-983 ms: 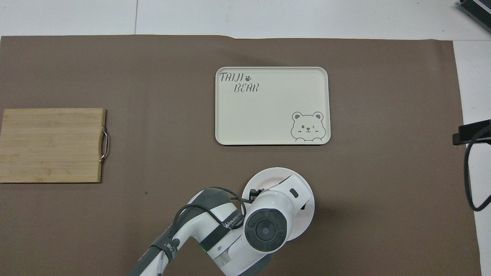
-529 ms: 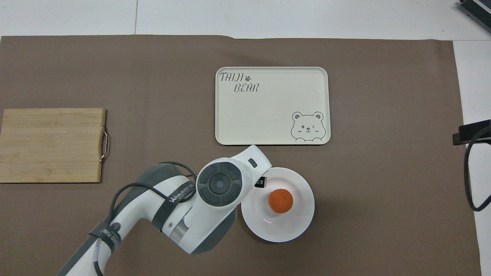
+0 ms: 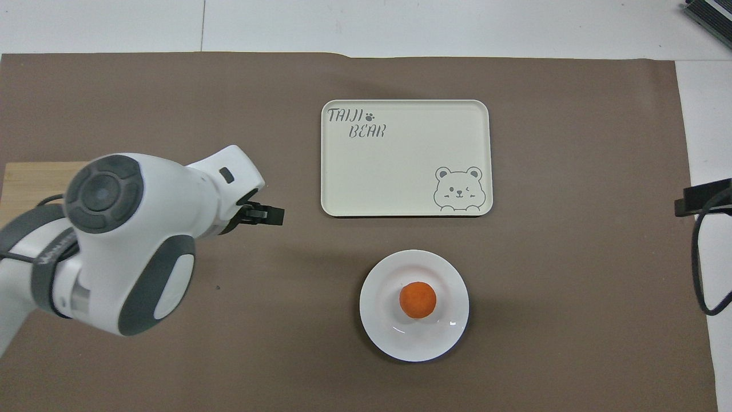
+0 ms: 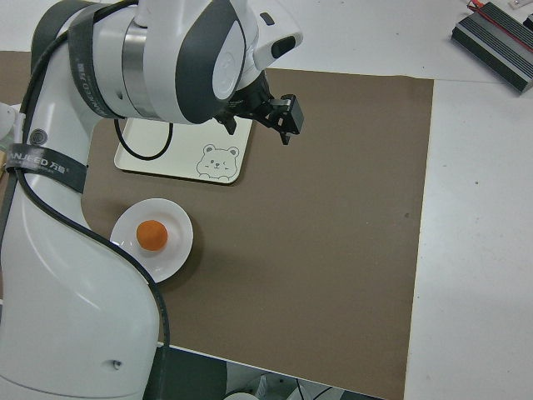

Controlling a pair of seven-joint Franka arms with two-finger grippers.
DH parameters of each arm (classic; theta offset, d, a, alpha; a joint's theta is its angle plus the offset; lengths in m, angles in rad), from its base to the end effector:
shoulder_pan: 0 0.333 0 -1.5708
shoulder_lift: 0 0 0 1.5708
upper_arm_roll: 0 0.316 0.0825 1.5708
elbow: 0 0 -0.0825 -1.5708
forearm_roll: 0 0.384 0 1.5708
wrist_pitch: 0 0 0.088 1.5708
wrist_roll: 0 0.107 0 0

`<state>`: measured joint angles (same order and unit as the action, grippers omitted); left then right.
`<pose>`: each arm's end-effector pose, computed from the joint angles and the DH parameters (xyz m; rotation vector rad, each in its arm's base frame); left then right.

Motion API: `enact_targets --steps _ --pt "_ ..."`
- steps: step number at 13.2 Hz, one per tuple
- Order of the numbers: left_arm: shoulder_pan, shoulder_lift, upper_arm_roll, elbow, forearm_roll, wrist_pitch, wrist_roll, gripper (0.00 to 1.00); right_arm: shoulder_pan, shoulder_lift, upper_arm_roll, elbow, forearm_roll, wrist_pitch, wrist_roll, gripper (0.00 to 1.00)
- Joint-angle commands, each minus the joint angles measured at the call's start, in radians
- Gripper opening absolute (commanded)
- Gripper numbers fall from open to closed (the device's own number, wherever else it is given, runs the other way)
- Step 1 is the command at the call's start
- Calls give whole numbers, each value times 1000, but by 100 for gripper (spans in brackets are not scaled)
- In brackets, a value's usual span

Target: Place orange and plate with both arms

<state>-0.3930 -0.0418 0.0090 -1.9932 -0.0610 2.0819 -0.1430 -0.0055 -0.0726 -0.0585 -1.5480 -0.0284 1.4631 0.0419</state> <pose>0.5159 -0.2117 0.4916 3.0318 -0.3266 0.1703 0.5191 -0.0379 0.6647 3.1131 -0.1692 -0.0198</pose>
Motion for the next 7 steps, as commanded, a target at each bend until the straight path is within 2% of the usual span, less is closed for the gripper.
enact_targets --steps 1,3,7 --pt "126 -30 -14 107 0 -167 175 100 -1 -27 3 -34 -7 11 13 100" --pt "192 -23 -14 212 0 -278 212 100 -2 -29 3 -34 -7 11 13 100" --pt "273 -4 -12 390 7 -408 218 100 -1 -27 3 -34 -7 16 15 100"
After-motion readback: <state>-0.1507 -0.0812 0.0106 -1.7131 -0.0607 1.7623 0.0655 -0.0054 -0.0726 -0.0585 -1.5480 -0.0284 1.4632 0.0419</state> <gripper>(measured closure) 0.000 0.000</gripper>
